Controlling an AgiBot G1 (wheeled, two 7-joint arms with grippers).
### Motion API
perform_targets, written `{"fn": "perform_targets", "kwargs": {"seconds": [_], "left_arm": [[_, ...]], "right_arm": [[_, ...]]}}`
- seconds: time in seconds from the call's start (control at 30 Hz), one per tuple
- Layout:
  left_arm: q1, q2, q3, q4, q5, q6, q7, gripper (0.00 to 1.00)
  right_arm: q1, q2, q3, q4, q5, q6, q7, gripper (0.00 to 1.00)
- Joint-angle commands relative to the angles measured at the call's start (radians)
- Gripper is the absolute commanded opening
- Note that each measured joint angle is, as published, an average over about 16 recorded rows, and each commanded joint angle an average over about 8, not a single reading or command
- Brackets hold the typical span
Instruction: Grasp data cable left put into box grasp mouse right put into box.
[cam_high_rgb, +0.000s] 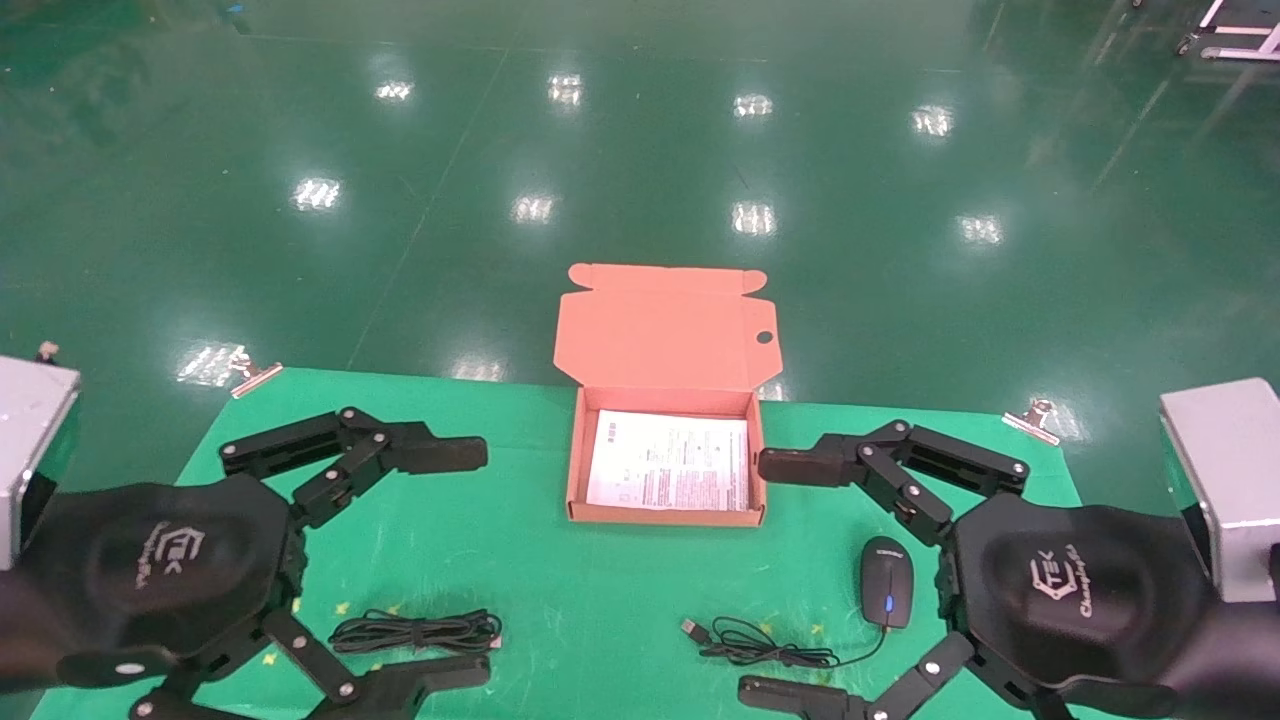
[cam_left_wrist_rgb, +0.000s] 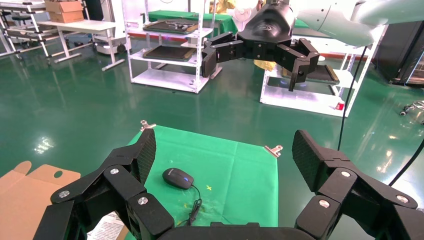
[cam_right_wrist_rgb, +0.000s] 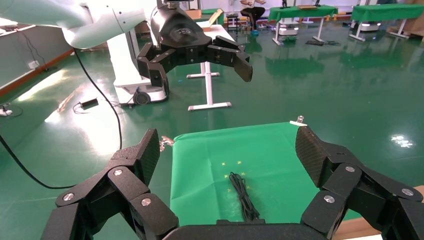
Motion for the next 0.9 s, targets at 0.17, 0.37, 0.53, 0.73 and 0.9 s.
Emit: {"fn": "perform_targets", "kwargs": {"seconds": [0.17,0.37,0.53,0.73,0.9], "left_arm": [[0.000,0.000,0.000,0.000,0.000,0.000,0.000,1.00],[0.000,0.000,0.000,0.000,0.000,0.000,0.000,1.00],[-0.001,0.001,0.001,0.001,0.002,-0.002,-0.001,1.00],[-0.009,0.002,0.009,-0.007,0.021,-0.002,-0.001,1.00],[-0.060,0.009,0.047,-0.037,0.120,-0.005,-0.005,1.00]], "right_arm": [[0.000,0.000,0.000,0.000,0.000,0.000,0.000,1.00],[0.000,0.000,0.000,0.000,0.000,0.000,0.000,1.00],[0.000,0.000,0.000,0.000,0.000,0.000,0.000,1.00],[0.007,0.000,-0.006,0.003,-0.020,0.003,-0.003,1.00],[0.048,0.009,-0.041,0.025,-0.122,-0.012,-0.020,1.00]]}}
